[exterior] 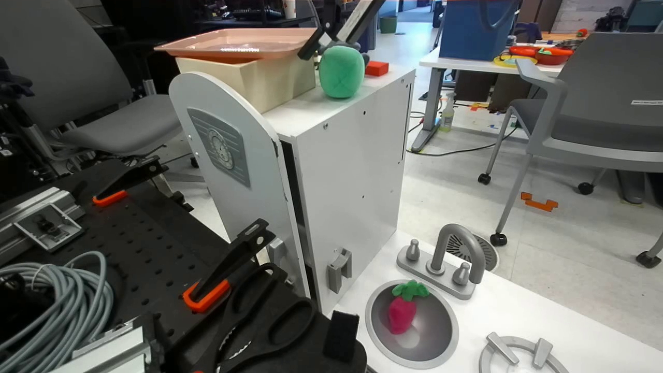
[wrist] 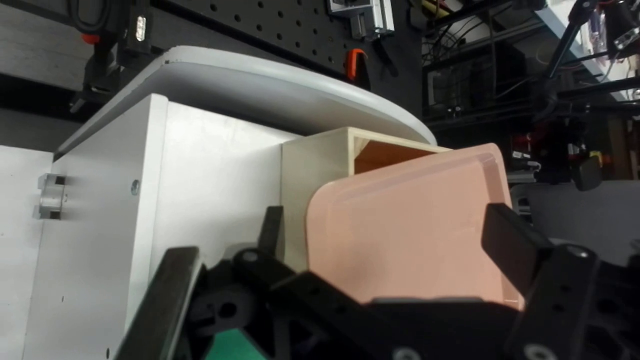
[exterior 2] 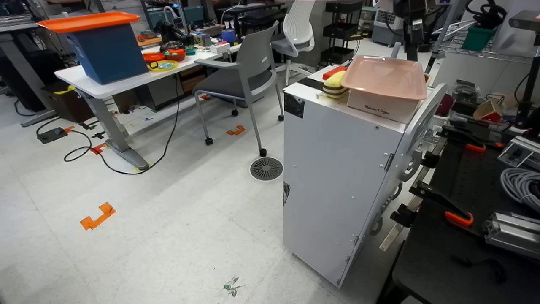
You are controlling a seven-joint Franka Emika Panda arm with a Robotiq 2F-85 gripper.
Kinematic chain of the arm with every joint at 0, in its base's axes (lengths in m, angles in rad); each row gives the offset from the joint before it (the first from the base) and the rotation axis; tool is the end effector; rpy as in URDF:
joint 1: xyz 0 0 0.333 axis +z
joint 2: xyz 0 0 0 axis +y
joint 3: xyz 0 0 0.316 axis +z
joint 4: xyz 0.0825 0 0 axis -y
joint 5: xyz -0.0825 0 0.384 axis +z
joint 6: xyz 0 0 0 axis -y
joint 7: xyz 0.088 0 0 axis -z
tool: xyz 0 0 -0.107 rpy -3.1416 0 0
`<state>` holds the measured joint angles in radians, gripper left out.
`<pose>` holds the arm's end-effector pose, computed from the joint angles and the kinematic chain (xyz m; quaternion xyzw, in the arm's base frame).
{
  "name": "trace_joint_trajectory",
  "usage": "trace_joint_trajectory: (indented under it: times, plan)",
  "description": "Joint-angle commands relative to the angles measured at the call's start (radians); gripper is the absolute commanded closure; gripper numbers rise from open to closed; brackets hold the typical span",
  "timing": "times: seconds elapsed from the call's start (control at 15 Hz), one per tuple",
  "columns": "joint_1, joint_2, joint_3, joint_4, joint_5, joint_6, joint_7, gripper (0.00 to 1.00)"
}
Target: Pick up the peach tray from the top of the white box and place it down on the box
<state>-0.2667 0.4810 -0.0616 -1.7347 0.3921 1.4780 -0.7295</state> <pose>0.5582 -0.1412 0.2779 -0.9103 -0.1291 0.2175 0.3277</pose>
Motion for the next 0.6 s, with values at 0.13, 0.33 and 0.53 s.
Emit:
trace_joint_trajectory:
  times: [0.13, 0.33, 0.53]
  plan:
    - [-0.01, 0.017, -0.002, 0.035, -0.054, -0.014, -0.008, 0.0]
    - [-0.008, 0.017, -0.004, 0.034, -0.078, -0.01, -0.005, 0.0]
    - [-0.008, 0.016, -0.003, 0.035, -0.085, -0.001, -0.001, 0.0]
